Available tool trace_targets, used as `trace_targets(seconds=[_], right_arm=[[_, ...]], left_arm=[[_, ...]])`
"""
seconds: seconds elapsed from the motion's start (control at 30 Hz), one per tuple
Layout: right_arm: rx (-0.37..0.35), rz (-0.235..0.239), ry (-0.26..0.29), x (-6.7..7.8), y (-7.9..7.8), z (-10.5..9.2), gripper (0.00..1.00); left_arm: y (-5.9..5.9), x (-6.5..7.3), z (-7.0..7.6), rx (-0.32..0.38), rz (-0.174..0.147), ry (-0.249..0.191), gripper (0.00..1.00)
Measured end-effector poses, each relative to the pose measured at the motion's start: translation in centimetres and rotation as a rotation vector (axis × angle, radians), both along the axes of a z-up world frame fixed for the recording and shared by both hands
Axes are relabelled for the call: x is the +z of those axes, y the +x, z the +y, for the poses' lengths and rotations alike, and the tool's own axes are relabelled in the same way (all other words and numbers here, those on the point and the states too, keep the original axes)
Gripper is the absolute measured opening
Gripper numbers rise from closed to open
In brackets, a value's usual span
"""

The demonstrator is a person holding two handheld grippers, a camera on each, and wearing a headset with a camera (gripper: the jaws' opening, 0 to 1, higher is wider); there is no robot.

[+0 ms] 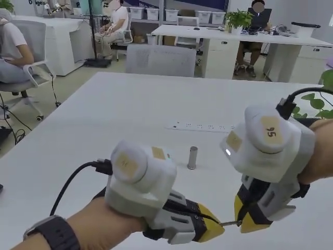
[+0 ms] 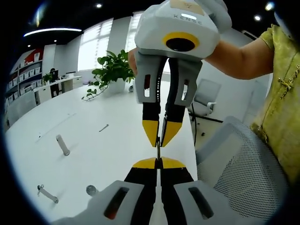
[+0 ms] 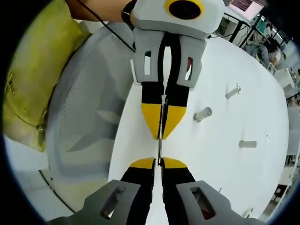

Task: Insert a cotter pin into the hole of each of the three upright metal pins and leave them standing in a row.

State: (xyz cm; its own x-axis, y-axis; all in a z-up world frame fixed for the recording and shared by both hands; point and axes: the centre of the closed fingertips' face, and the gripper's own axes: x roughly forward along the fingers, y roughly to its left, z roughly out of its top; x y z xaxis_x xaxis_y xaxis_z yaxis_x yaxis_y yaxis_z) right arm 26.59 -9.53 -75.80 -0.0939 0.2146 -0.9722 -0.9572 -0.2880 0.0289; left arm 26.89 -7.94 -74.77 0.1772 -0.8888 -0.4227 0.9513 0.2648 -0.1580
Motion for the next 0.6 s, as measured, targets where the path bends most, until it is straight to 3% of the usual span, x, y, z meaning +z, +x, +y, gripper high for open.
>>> trace_targets(seconds=[0.13, 0.37, 0.4, 0.43, 0.47, 0.53, 0.6], right_arm=[[0.004, -0.007, 0.007, 0.10, 0.00, 0.23, 0.05], [-0.014, -0.023, 0.007, 0.11, 0.36, 0.27, 0.04], [-0.015, -0.024, 0.007, 0.13, 0.38, 0.27, 0.03], [-0.031, -0.024, 0.005, 0.18, 0.52, 0.27, 0.03], [-0.038, -0.018, 0.002, 0.19, 0.49, 0.23, 0.03], [-0.043, -0.021, 0.001, 0.22, 0.61, 0.23, 0.03], [-0.048, -0.018, -0.002, 0.25, 0.64, 0.22, 0.03]], left_arm=[[-0.07, 0.06, 0.04, 0.012, 0.031, -0.010, 0.00], [0.09, 0.18, 0.09, 0.025, 0.039, -0.014, 0.00], [0.12, 0.23, 0.06, 0.023, 0.030, -0.015, 0.00], [0.27, 0.28, 0.03, 0.008, -0.022, -0.007, 0.00], [0.34, 0.30, 0.01, 0.002, -0.049, -0.001, 0.00], [0.34, 0.35, -0.04, -0.030, -0.137, 0.019, 0.00], [0.10, 0.23, -0.11, -0.033, -0.137, 0.023, 0.01]])
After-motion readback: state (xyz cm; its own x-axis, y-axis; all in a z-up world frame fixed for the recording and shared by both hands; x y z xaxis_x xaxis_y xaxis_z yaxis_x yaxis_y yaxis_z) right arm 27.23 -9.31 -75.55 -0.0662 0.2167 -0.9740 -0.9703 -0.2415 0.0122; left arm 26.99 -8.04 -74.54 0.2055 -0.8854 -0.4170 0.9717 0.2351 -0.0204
